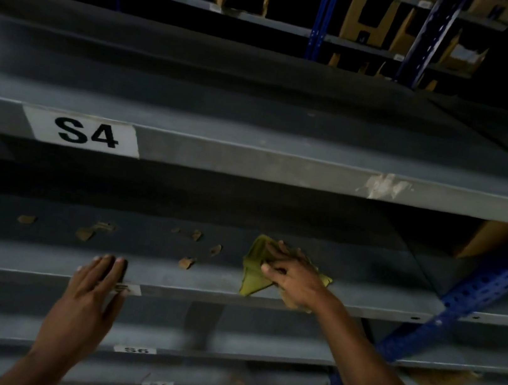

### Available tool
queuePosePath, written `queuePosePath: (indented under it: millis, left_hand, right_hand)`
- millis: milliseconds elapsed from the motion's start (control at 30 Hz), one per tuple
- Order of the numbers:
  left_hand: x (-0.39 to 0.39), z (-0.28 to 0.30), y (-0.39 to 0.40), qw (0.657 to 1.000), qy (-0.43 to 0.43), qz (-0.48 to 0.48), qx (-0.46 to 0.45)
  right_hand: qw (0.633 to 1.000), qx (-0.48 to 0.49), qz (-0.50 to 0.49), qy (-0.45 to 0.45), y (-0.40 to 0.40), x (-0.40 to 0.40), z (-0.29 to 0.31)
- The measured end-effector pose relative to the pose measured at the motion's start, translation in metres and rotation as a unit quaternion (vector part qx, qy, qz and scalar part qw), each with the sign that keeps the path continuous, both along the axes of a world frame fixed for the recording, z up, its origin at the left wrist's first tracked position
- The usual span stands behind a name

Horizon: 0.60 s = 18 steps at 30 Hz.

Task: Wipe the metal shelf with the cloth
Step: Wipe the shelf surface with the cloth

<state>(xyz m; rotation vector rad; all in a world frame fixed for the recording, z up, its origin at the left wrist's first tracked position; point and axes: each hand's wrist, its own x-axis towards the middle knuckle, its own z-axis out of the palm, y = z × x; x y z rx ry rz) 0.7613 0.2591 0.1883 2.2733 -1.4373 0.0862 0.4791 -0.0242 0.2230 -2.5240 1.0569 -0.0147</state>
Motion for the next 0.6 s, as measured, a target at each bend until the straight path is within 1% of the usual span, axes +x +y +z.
queuePosePath:
  millis: [67,100,167,233,300,367,400,467,500,533,600]
  left_hand:
    - [0.002,0.000,0.001,1.000,0.006,-0.005,0.001]
    - [0.004,0.000,0.001,1.000,0.009,-0.008,0.006]
    - [0.007,-0.001,0.002,1.000,0.015,-0.011,0.019]
    - [0.009,-0.003,0.003,1.000,0.011,-0.016,0.018]
    - [0.009,-0.001,0.002,1.000,0.005,-0.021,0.011]
    - [0.009,-0.001,0.002,1.000,0.005,-0.023,0.015]
    - [0.009,-0.001,0.001,1.000,0.008,-0.023,0.019]
    - [0.010,-0.002,0.001,0.999,0.014,-0.018,0.029]
    - [0.010,-0.001,0.001,0.999,0.015,-0.016,0.033]
    - [0.010,0.000,0.000,0.999,0.016,-0.015,0.035]
    - [0.008,0.000,0.001,0.999,0.017,-0.015,0.029]
  right_hand:
    - [0.999,-0.010,-0.039,-0.014,0.002,0.004,0.000]
    - [0.999,-0.023,-0.043,-0.020,0.003,0.006,-0.001]
    - [0.998,-0.047,-0.033,-0.004,0.005,0.007,0.002]
    - [0.998,-0.049,-0.027,0.019,0.005,0.008,0.006]
    - [0.998,-0.046,-0.041,0.013,0.005,0.010,0.011]
    - [0.991,-0.106,-0.076,-0.017,0.005,0.014,0.013]
    - [0.982,-0.136,-0.119,-0.045,0.005,0.017,0.013]
    - [0.955,-0.143,-0.225,-0.133,0.006,0.025,0.009]
    - [0.943,-0.148,-0.251,-0.160,0.007,0.027,0.007]
    - [0.940,-0.166,-0.249,-0.163,0.006,0.029,0.005]
    - [0.955,-0.195,-0.191,-0.118,0.002,0.032,-0.001]
